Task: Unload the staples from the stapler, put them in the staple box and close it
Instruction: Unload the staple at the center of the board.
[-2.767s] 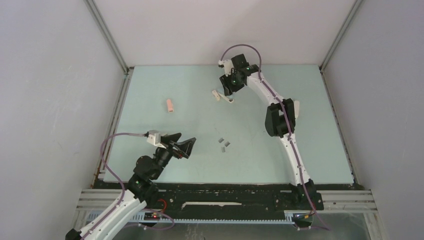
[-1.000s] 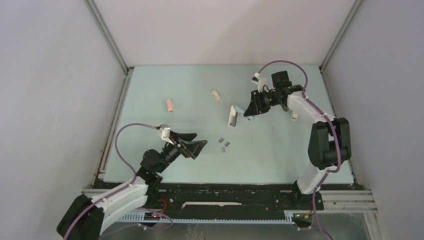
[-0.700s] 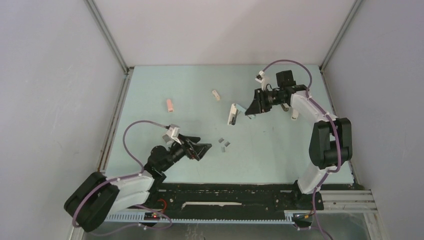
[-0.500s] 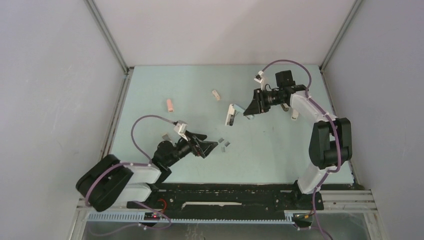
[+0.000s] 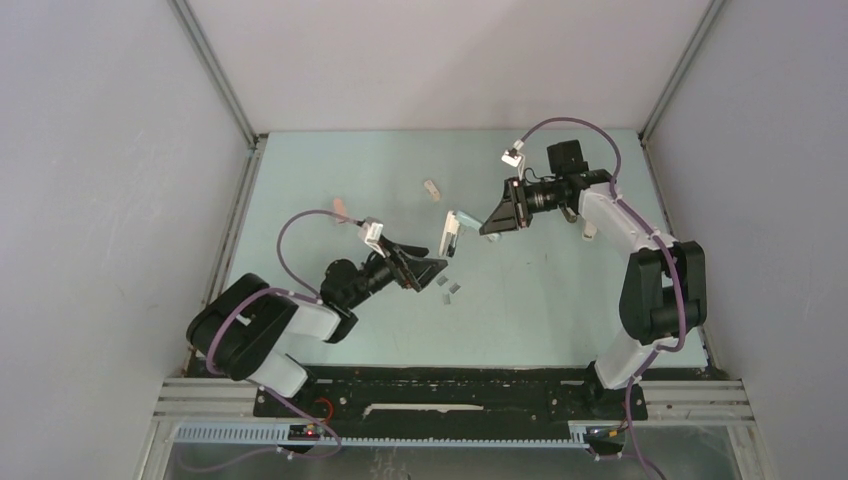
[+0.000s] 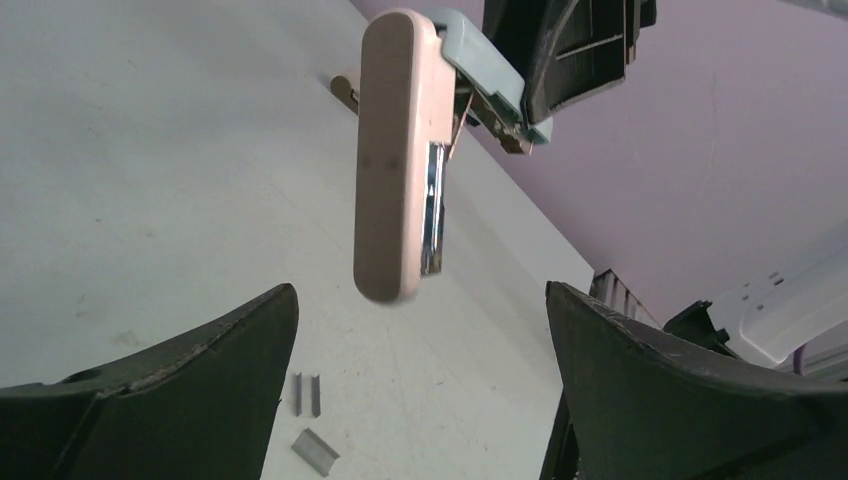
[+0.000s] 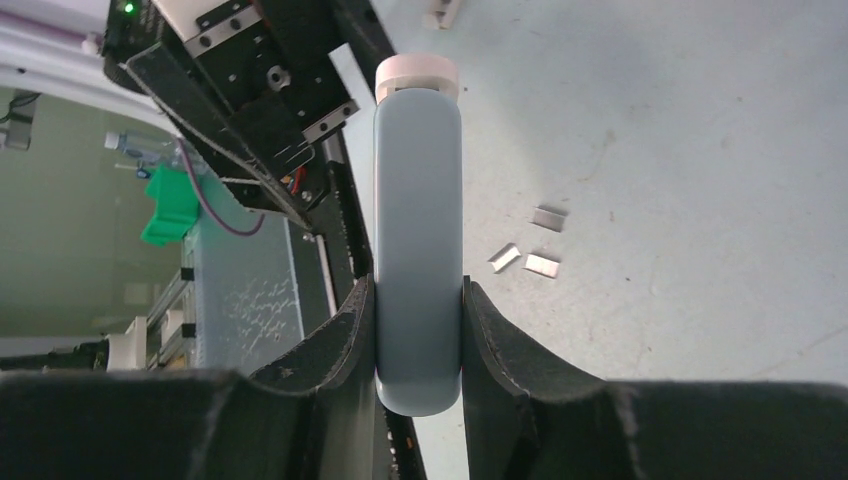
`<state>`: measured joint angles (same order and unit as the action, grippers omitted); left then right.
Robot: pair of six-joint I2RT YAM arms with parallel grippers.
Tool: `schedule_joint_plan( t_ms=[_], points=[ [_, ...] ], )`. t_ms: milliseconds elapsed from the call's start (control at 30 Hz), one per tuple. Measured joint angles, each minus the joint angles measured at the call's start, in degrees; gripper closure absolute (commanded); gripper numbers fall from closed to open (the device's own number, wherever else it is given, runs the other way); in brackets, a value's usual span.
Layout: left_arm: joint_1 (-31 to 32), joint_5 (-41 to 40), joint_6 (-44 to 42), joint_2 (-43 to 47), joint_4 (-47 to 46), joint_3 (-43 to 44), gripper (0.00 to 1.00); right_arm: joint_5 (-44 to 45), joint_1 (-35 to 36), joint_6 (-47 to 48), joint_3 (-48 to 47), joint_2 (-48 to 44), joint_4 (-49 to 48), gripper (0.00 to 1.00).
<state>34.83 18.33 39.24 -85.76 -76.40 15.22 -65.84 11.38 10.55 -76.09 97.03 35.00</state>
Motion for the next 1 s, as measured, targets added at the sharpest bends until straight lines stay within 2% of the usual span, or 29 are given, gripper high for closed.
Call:
schedule_joint_plan(
  t_ms=[233,433,500,633,733,900,1000],
  points=[
    [-0.5,4.9,4.4,-3.4,-1.1,4.3,0.11,-4.2,1.1,1.0,0.0,-0.2,0.3,1.00],
    [-0.8,8.9,8.0,-4.8,-1.7,5.6,0.40,-6.7,1.2,1.3,0.0,-0.6,0.5,1.00],
    [-1.0,10.3,9.6,-5.2,-1.9,6.6,0.46,-7.1,1.2,1.4,0.0,-0.8,0.5,1.00],
    [-1.6,12.1,11.7,-5.9,-1.8,8.2,0.82,-8.2,1.1,2.0,0.0,-0.8,0.6,1.00],
    [-2.6,13.6,12.1,-6.5,-1.9,8.3,0.99,-7.4,1.0,3.7,0.0,-1.0,1.5,1.00],
    [-4.9,17.8,9.0,-7.8,-0.5,8.4,1.00,-3.4,0.7,10.6,-0.1,-1.0,6.3,1.00],
    [-5.7,19.8,3.9,-8.0,1.6,8.5,1.00,-0.3,1.0,16.2,-0.1,-1.0,10.1,1.00]
  ],
)
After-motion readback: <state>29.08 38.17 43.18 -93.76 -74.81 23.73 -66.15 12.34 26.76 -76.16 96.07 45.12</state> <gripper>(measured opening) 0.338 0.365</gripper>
